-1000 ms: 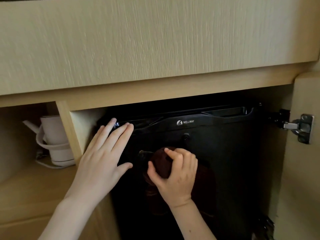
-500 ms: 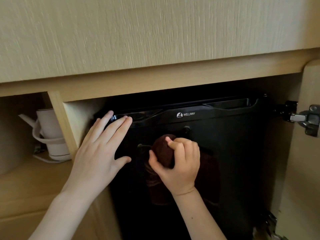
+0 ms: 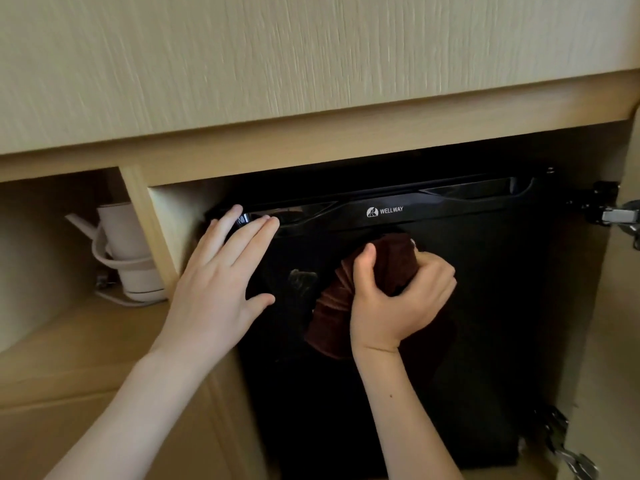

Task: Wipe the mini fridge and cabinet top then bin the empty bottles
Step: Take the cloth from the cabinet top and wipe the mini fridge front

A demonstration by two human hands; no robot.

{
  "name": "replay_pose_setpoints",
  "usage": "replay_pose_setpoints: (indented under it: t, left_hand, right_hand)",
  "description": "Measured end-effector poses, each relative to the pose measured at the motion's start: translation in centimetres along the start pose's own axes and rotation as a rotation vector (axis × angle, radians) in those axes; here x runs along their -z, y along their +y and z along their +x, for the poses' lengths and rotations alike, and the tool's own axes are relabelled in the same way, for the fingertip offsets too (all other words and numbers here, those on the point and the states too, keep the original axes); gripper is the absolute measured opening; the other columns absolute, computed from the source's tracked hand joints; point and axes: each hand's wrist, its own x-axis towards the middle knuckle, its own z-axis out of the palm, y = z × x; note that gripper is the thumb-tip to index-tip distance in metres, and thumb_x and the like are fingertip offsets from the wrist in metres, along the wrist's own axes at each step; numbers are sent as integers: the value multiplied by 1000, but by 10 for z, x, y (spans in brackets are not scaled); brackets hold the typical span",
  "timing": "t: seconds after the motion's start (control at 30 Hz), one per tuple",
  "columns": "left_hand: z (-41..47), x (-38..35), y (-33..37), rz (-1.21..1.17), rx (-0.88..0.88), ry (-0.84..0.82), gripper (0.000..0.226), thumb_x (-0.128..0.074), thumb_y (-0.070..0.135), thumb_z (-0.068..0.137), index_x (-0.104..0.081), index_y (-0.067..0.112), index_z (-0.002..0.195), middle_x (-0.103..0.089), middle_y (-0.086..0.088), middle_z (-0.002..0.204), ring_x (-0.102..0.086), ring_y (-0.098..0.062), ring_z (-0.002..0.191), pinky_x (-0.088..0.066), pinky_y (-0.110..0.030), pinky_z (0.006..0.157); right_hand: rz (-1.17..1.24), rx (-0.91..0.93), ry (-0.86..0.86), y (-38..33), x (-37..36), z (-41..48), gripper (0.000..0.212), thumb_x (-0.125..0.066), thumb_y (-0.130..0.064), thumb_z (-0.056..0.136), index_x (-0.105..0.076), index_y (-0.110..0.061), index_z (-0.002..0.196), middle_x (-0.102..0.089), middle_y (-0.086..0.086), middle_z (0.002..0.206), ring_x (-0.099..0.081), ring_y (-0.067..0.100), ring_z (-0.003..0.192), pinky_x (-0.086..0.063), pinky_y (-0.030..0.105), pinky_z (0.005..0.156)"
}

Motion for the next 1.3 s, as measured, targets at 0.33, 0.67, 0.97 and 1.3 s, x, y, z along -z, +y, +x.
replay_pose_setpoints:
  t: [0.33,0.67,0.97,1.3]
  left_hand:
    - [-1,16,2,317,-77,-57,106,-91,29,62,-37,9,150,-47,-7,150,-33,-29,145,-3,-51,122]
    - [-14,24,-26,399,-99,71,89,-78,47,76,-39,19,151,-41,3,155,-39,-26,142,-2,-56,121]
    - [-17,17,-28,271,-87,109,90,-82,43,71,-42,23,150,-39,10,154,-47,-17,135,3,-52,121]
    - [-15,16,-29,232,-74,95,90,-83,39,69,-44,22,148,-43,12,153,-50,-13,127,3,-51,121]
  right_hand:
    - [60,633,-427,24,19,-31,34,-78,-35,80,-64,-6,90,-63,8,82,-54,22,74,-42,37,62]
    - [78,253,-330,0,11,-10,33,-76,-32,80,-59,-3,83,-55,9,83,-48,21,80,-48,43,69]
    - [87,828,-649,-4,7,-60,31,-76,-28,81,-57,-10,97,-59,4,82,-52,22,68,-38,32,60]
    - [135,308,-254,-40,-21,-21,28,-81,-20,79,-62,0,79,-57,10,81,-49,23,75,-40,27,67]
